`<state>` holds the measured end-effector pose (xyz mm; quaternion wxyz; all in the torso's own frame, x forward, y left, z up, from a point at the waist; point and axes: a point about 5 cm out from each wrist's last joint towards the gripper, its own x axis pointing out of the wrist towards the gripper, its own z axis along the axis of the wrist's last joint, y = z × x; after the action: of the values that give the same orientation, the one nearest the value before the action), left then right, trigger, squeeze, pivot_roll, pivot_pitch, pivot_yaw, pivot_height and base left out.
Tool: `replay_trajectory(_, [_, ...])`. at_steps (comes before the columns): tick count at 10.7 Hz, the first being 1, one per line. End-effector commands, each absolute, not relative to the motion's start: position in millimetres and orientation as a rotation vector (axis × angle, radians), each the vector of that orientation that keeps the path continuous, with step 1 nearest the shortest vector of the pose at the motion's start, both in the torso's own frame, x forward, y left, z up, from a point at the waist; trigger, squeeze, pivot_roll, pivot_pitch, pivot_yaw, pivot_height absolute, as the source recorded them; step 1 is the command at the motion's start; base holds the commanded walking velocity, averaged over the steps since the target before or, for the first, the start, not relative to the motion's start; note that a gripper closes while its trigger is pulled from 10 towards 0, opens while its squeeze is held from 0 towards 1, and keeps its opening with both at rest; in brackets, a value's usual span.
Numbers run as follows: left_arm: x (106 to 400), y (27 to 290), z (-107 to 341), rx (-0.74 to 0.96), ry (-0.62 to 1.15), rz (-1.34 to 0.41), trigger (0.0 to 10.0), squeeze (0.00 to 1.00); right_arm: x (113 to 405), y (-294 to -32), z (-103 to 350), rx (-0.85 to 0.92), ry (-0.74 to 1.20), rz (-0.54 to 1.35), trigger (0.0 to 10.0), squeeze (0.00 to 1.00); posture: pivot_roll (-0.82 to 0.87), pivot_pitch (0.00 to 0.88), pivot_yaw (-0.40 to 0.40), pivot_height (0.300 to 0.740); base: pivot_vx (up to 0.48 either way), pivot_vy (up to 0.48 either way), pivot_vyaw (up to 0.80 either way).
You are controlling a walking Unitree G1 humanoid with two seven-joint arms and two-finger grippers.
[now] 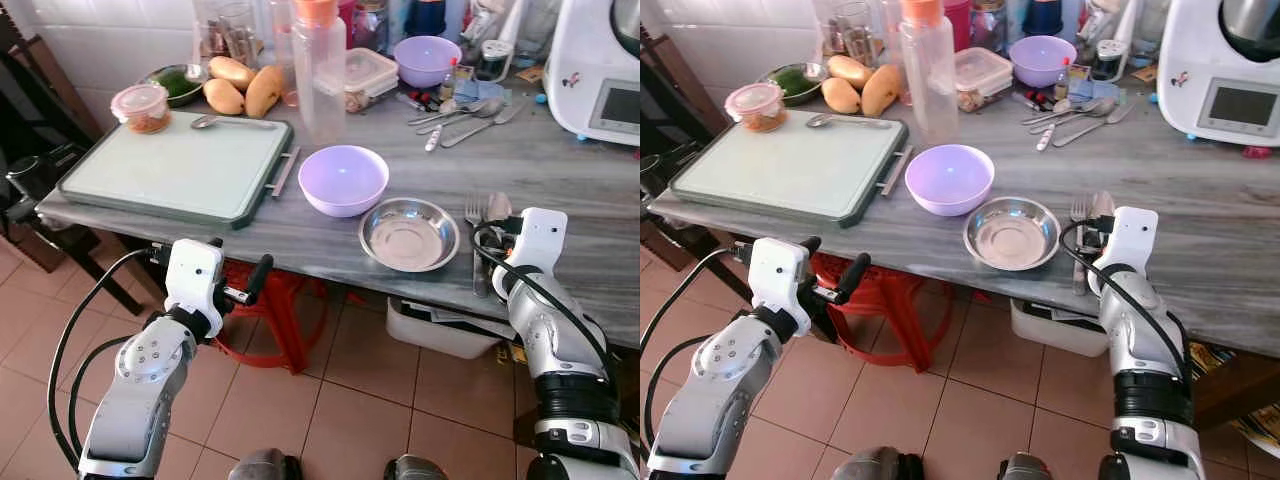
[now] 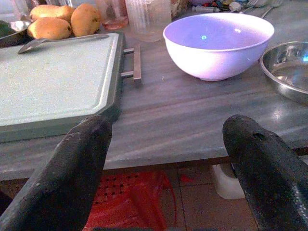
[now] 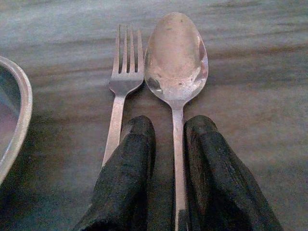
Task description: Setting the table
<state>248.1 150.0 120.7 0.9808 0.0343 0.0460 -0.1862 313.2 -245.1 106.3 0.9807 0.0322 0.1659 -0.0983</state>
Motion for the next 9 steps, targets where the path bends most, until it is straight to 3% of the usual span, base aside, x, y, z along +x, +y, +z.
replay_trajectory(1, [249, 151, 120, 0.083, 0.096, -0.365, 10.0, 0.0, 301, -254, 83, 0.062, 0.445, -0.249, 10.0, 1.0, 0.03, 0.04, 0.105, 0.74, 0.0, 0.0, 0.0])
replay_trajectory(9, [251, 148, 120, 0.076, 0.084, -0.369, 10.0, 0.0, 294, -265, 94, 0.026, 0.371, -0.308, 10.0, 1.0, 0.02, 0.035, 0.105, 0.74, 0.0, 0.0, 0.0])
